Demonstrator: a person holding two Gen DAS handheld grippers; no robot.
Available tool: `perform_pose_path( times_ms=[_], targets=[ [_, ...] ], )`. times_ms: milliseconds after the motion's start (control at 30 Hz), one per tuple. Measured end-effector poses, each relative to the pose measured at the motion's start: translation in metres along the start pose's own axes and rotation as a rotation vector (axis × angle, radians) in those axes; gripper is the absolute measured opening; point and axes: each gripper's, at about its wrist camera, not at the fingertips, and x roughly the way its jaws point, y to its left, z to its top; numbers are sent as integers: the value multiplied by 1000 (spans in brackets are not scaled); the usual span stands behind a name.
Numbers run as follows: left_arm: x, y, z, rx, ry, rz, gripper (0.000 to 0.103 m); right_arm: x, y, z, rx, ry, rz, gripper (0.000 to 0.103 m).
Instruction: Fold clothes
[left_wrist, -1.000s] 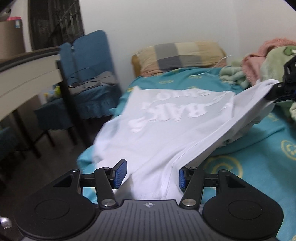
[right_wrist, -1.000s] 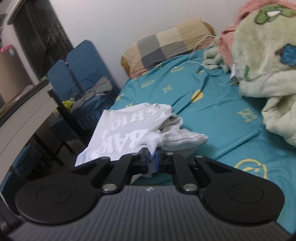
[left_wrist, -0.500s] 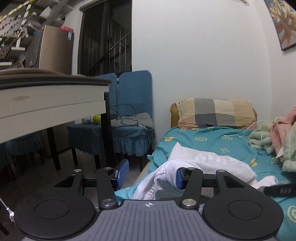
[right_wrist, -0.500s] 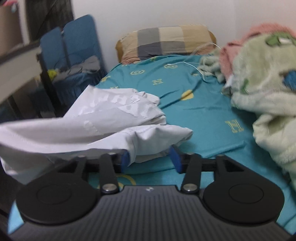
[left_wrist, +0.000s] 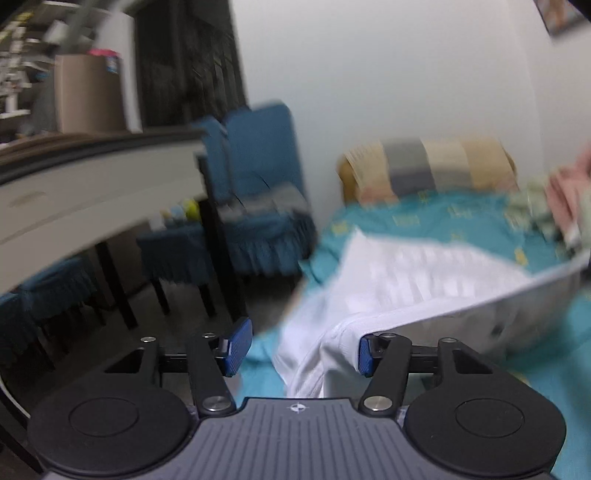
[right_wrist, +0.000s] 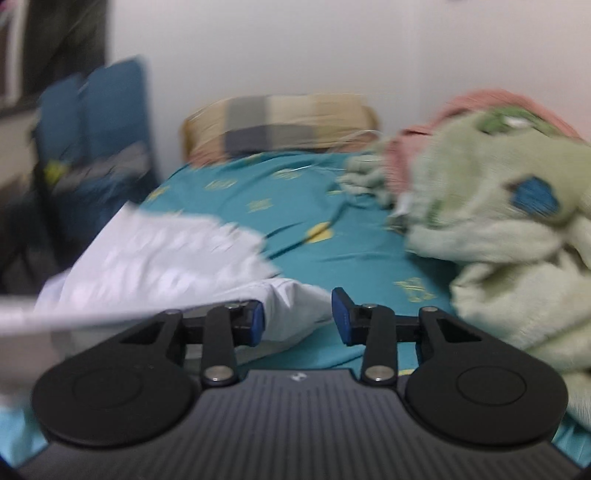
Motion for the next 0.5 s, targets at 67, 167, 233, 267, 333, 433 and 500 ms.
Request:
perform_pose_path(
  times_ms=[67,167,233,267,333,433,500],
  targets=[
    [5,-11,-7,62,45,-24,59,0,-9,3,42,-22,-41,39],
    [10,-24,-18,139,100,-49,59,-3,-10,3,50,-40,-49,30],
    [12,-26,-22,142,117,-58,58,-1,-11,2,50,-31,-42,22],
    [14,-26,-23,136,119,-59,55,0,-11,1,54,-23,-35,20],
    [16,-21,-22,79,115,-73,46,3,-11,1,60,-12,-22,11],
    [22,-11,-10,-26,85,-99,22,-3,-6,3,55,-59,-2,8],
    [22,-4,0,-96,53,-120,11,-10,-3,8,64,-102,15,6]
  ],
)
